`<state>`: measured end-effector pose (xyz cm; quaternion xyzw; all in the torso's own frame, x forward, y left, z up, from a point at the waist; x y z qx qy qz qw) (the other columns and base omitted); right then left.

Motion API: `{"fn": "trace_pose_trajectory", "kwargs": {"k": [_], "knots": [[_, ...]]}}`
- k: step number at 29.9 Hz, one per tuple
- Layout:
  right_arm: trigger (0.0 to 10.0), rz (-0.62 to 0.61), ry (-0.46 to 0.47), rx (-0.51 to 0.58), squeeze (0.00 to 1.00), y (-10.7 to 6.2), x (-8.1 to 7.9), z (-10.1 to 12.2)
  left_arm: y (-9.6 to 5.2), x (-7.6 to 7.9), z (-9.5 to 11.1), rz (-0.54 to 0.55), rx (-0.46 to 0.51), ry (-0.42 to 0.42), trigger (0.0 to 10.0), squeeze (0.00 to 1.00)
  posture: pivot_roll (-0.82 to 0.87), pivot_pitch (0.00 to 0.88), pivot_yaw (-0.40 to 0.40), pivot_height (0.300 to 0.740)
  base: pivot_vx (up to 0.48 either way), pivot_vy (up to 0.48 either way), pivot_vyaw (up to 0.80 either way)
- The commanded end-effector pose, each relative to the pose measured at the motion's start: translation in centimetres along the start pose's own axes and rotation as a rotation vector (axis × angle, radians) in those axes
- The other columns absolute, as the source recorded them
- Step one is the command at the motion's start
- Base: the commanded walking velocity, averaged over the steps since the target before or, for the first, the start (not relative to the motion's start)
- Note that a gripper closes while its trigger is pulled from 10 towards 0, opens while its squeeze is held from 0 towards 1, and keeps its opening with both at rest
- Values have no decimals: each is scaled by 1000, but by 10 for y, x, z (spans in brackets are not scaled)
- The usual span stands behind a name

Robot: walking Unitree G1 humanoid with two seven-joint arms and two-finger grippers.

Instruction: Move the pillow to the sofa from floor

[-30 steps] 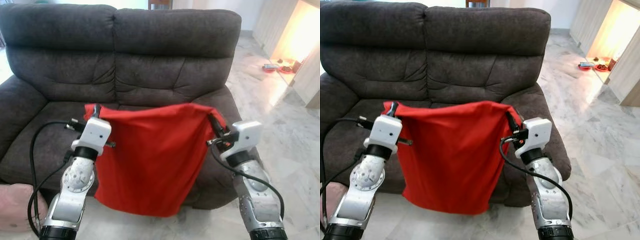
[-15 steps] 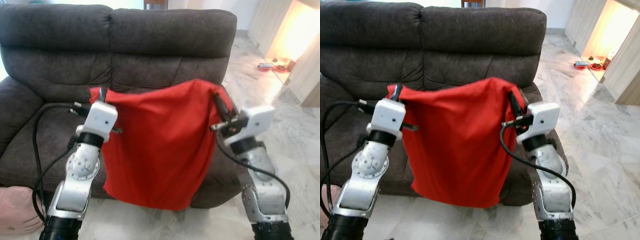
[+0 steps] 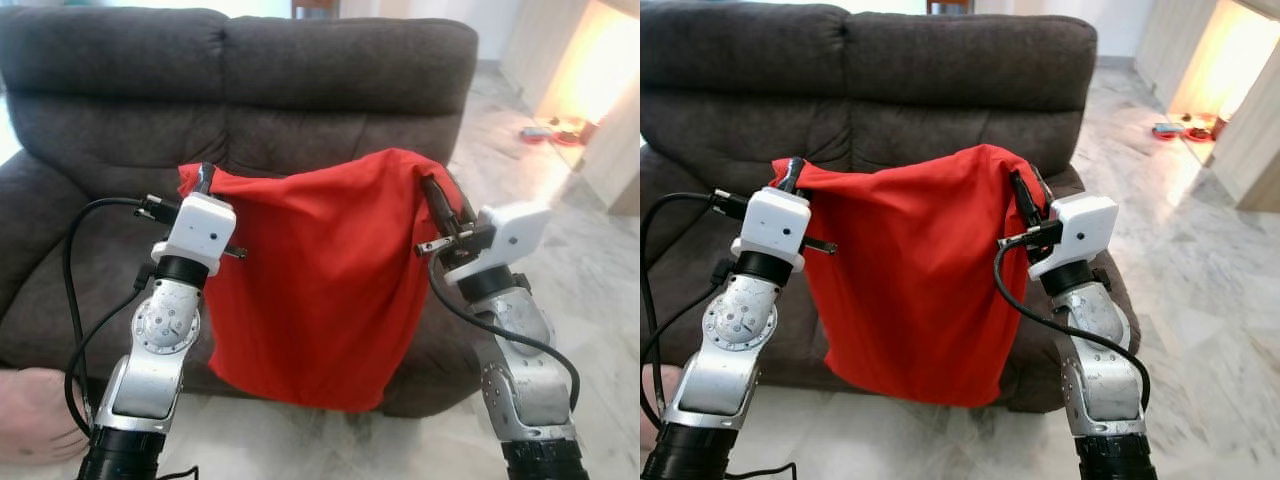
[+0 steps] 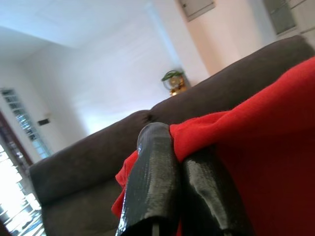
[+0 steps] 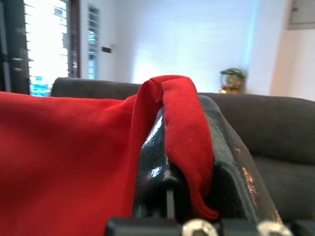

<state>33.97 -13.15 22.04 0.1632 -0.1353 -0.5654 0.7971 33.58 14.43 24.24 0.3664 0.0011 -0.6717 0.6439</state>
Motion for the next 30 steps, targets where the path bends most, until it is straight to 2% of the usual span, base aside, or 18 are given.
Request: {"fn": "trace_pose_trajectory", "kwargs": {"k": [1, 9, 21, 25, 30], "knots": [[10000, 16, 0, 54, 0, 5, -4, 14, 6, -13, 24, 44, 93, 1, 10000, 0, 91, 0, -26, 740, 247, 0, 0], [10000, 39, -5, 81, 0, 9, -9, 22, 11, -18, 32, 58, 116, 2, 10000, 0, 94, 0, -27, 740, 254, 0, 0], [10000, 18, 37, 73, 0, 11, -6, 20, 12, -20, 35, 61, 126, -1, 10000, 0, 100, 0, -29, 740, 264, 0, 0], [10000, 22, 43, 87, 0, 13, -8, 23, 12, -21, 36, 63, 129, 1, 10000, 0, 100, 0, -29, 740, 279, 0, -503], [10000, 50, 20, 105, 0, 13, -14, 27, 13, -23, 37, 67, 133, 4, 10000, 0, 104, 0, -29, 740, 281, 0, 0]]}}
Point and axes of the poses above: a point about 5 cm out from each wrist's last joint towards the gripper, its own y axis pointing out of the wrist towards the gripper, its own z axis along the axis of the wrist's last joint, x = y × z, the point moved 5 cm from there along y, pointing out of the wrist towards the gripper, and after that the axes turned 2 degrees about y, right-handed, at the moved point
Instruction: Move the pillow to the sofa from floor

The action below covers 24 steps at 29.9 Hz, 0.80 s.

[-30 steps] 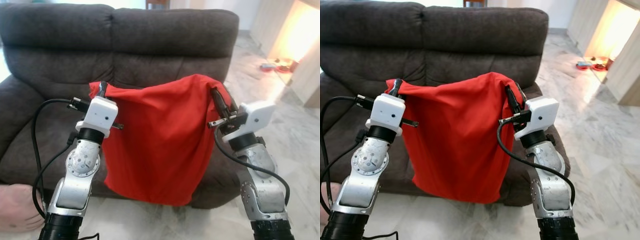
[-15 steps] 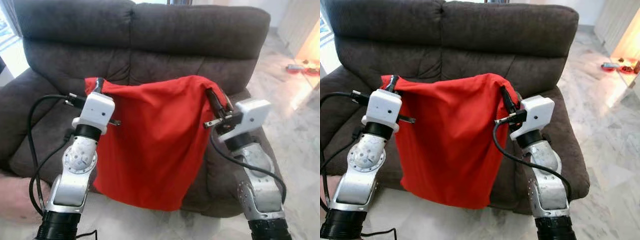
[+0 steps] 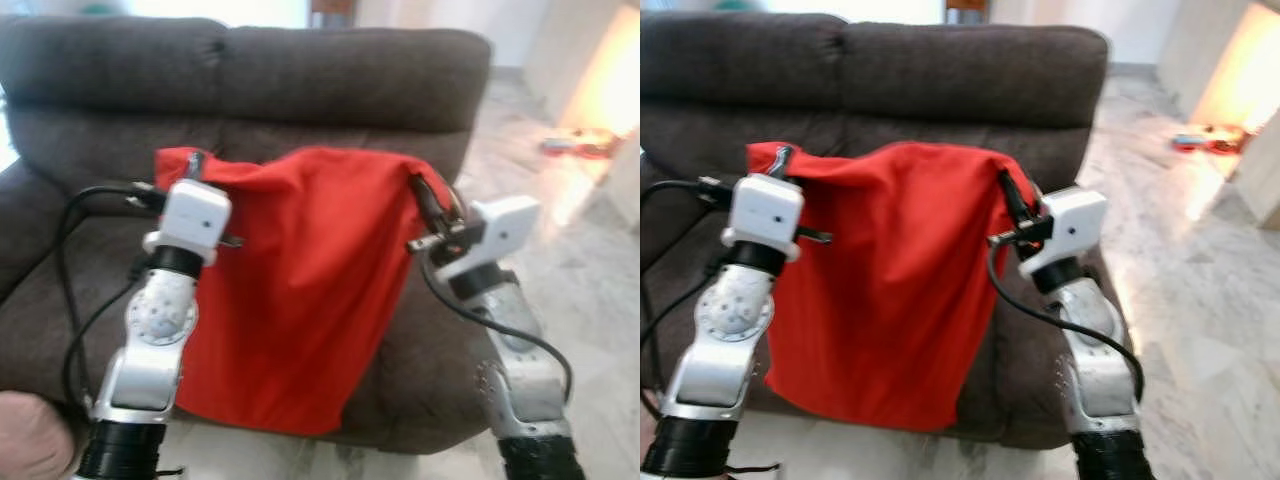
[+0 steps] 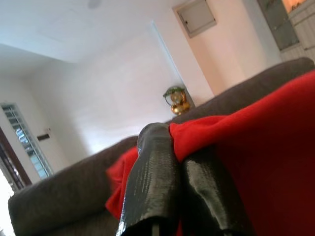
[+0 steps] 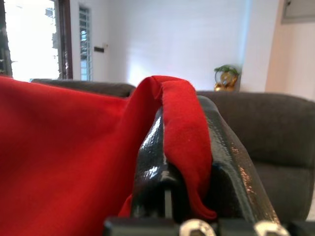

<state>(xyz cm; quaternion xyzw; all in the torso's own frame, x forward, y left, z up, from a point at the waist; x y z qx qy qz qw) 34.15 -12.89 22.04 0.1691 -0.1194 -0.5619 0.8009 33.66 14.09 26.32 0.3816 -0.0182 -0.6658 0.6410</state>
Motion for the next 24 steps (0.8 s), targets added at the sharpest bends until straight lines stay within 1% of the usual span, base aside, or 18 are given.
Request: {"fn": "trace_pose_trajectory", "kwargs": {"k": [1, 4, 12, 14, 18, 24], "knots": [[10000, 50, -15, 113, 0, 11, -13, 27, 4, -16, 20, 49, 86, 5, 10000, 0, 104, 0, -29, 740, 281, 0, 0], [10000, 54, -20, 115, 0, 10, -14, 28, 4, -17, 21, 52, 88, 7, 10000, 0, 102, 0, -29, 740, 284, 0, 0], [10000, 77, -16, 116, 0, 10, -19, 28, 5, -18, 22, 58, 93, 8, 10000, 0, 105, 0, -31, 740, 285, 0, 721], [10000, 69, 5, 109, 0, 10, -18, 26, 5, -18, 22, 57, 93, 8, 10000, 0, 105, 0, -31, 740, 281, 0, 0], [10000, 53, 10, 111, 0, 11, -15, 27, 5, -17, 22, 55, 91, 5, 10000, 0, 103, 0, -31, 740, 285, 0, 0], [10000, 55, 13, 112, 0, 11, -15, 27, 6, -17, 22, 52, 94, 1, 10000, 0, 103, 0, -31, 740, 291, 0, 0]]}}
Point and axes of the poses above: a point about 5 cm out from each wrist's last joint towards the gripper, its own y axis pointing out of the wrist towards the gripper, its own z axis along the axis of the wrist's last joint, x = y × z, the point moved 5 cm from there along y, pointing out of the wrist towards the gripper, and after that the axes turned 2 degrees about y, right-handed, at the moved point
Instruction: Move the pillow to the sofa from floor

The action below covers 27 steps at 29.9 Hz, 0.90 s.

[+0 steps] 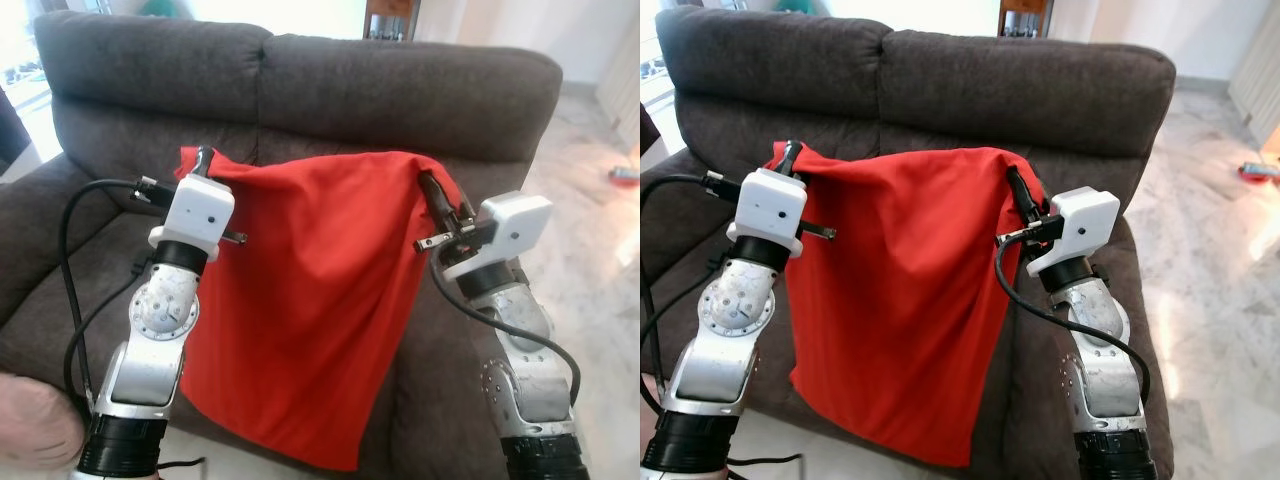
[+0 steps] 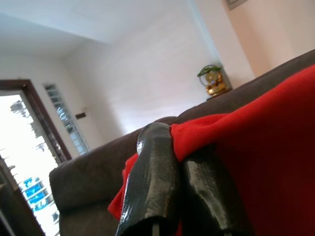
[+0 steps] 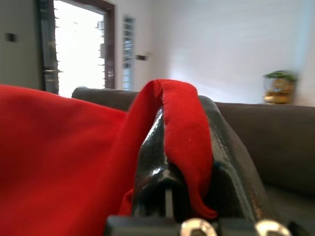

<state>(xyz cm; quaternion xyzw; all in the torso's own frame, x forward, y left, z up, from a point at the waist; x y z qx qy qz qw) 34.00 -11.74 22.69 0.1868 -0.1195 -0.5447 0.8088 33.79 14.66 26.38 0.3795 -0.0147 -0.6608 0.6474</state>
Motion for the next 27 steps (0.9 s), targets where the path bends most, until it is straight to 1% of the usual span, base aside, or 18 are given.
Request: {"fn": "trace_pose_trajectory", "kwargs": {"k": [1, 5, 10, 15, 23, 25, 26, 27], "knots": [[10000, 26, -17, 84, 0, 8, -5, 22, 5, -12, 26, 39, 107, -6, 10000, 0, 104, 0, -31, 740, 296, 0, 0], [10000, 51, -38, 96, 0, 9, -10, 25, 6, -12, 27, 42, 112, -5, 10000, 0, 104, 0, -31, 740, 297, 0, 106], [10000, 60, -35, 96, 0, 9, -12, 25, 6, -12, 27, 42, 113, -5, 10000, 0, 106, 0, -31, 740, 296, 0, 716], [10000, 35, -17, 86, 0, 9, -7, 22, 5, -12, 25, 39, 107, -6, 10000, 0, 106, 0, -31, 740, 297, 0, 0], [10000, 53, -28, 89, 0, 9, -11, 23, 4, -10, 23, 36, 101, -6, 10000, 0, 108, 0, -31, 740, 296, 0, 0], [10000, 53, -25, 76, 0, 9, -11, 20, 2, -5, 16, 2, 71, -14, 10000, 0, 108, 0, -31, 740, 127, 0, 0], [10000, 53, -25, 76, 0, 9, -11, 20, 2, -5, 16, 2, 71, -14, 10000, 0, 108, 0, -31, 740, 0, 0, 0], [10000, 50, -23, 64, 0, 8, -11, 17, 0, 0, 12, -24, 59, -16, 10000, 0, 107, 0, -31, 740, 0, 0, 0]]}}
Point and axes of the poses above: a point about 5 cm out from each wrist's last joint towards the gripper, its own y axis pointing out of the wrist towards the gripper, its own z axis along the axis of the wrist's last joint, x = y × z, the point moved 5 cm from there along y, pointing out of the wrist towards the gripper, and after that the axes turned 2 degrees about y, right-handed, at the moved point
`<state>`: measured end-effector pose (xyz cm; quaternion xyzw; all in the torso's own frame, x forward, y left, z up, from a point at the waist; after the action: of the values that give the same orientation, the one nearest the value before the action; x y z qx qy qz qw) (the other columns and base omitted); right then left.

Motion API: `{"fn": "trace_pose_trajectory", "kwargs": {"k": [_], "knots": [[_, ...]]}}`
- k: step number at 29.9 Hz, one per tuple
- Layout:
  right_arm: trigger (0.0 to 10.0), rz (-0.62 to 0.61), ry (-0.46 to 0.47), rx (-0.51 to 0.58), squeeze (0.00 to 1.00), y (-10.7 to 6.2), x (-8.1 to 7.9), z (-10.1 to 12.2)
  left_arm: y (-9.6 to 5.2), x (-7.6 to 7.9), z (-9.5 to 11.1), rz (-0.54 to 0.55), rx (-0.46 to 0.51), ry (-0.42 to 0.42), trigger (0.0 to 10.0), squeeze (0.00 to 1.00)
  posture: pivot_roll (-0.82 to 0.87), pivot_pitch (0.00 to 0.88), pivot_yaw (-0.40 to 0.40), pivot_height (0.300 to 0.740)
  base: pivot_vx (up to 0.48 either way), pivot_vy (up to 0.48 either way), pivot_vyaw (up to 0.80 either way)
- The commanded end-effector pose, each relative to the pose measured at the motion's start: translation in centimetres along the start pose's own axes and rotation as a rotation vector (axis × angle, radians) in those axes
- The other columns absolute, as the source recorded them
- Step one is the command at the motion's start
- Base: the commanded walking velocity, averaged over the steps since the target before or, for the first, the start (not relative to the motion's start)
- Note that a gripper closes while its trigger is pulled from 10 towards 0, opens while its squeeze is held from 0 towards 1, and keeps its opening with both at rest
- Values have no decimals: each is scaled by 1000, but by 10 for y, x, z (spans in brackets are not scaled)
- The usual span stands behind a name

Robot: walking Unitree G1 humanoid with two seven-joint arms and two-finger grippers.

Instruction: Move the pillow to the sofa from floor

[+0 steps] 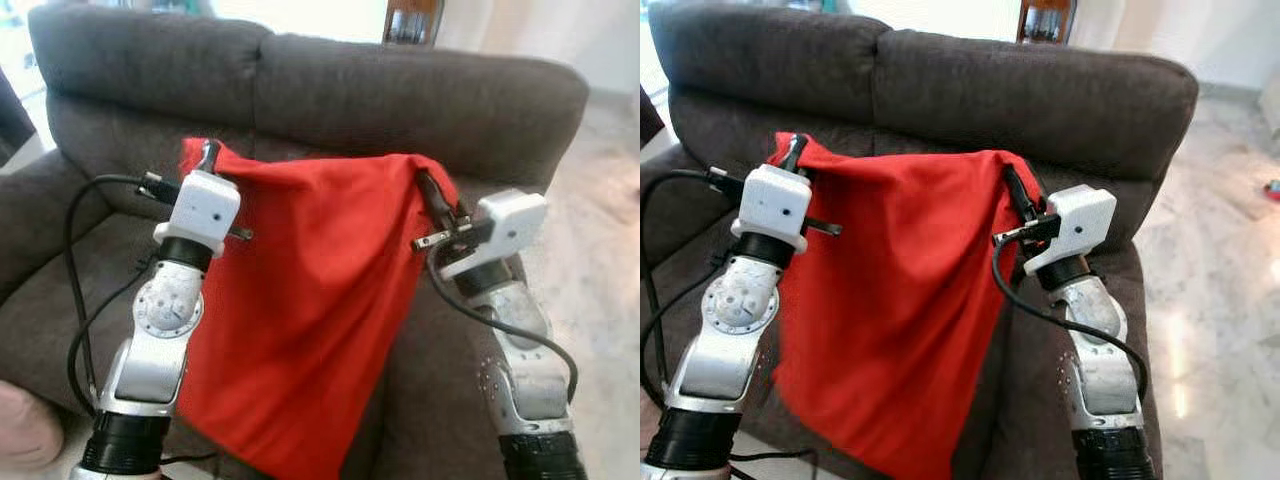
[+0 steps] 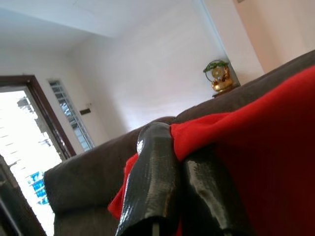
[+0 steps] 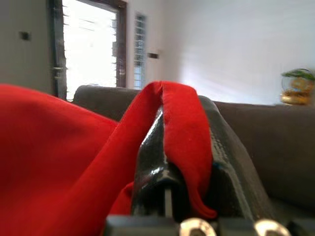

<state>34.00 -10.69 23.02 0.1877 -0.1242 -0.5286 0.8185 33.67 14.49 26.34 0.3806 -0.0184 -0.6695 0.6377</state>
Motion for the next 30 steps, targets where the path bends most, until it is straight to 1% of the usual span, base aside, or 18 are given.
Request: {"fn": "trace_pose_trajectory", "kwargs": {"k": [1, 2, 3, 5, 8, 12, 16, 30], "knots": [[10000, 11, -28, 53, 0, 3, -1, 15, 0, 0, 10, -14, 40, -9, 10000, 0, 107, 0, -31, 740, 0, 0, 0], [10000, 11, -28, 53, 0, 3, -1, 15, 0, 0, 10, -14, 40, -9, 10000, 0, 107, 0, -31, 740, 0, 0, 0], [10000, 15, -27, 43, 0, 2, -1, 14, -3, 5, 8, -39, 34, -22, 10000, 0, 106, 0, -31, 740, 0, 0, 0], [10000, 24, -27, 27, 0, 2, -2, 11, -4, 10, 8, -63, 33, -29, 10000, 0, 106, 0, -31, 740, 0, 0, 0], [10000, 51, -34, -23, 0, -1, -5, 1, -7, 17, 6, -95, 25, -37, 10000, 0, 105, 0, -32, 740, 0, 0, 0], [10000, 102, -54, -102, 0, -6, -12, -15, -13, 26, -5, -155, -22, -24, 10000, 0, 104, 0, -34, 740, 0, 0, 0], [10000, 129, -52, -115, 0, -8, -17, -18, -14, 27, -8, -158, -35, -21, 10000, 0, 104, 0, -35, 740, 0, 0, 0], [10000, 158, -51, -121, 0, -8, -22, -18, -13, 29, -8, -173, -34, 7, 10000, 0, 104, 0, -38, 740, 0, 0, 0]]}}
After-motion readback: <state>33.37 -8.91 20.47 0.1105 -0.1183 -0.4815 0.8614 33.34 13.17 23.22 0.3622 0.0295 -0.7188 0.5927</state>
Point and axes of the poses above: a point about 5 cm out from each wrist's last joint towards the gripper, its own y axis pointing out of the wrist towards the gripper, its own z axis along the axis of the wrist's last joint, x = y × z, the point moved 5 cm from there along y, pointing out of the wrist towards the gripper, and after that the axes turned 2 degrees about y, right-handed, at the moved point
